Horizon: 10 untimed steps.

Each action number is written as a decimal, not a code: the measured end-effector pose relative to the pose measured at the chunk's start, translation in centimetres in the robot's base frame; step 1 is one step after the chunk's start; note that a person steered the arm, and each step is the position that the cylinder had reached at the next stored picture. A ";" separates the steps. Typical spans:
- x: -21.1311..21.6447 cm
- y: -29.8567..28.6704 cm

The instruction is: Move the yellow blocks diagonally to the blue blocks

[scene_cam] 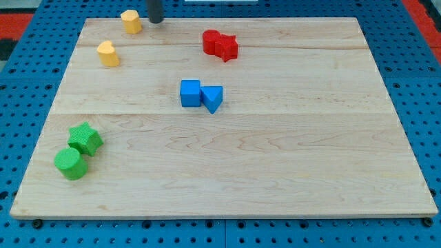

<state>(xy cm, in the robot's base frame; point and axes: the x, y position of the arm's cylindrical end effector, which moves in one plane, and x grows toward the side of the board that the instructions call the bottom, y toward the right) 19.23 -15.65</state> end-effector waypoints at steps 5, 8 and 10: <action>9.0 -13.3; -0.1 -11.9; 2.0 -5.6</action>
<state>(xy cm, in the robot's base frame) 21.24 -21.26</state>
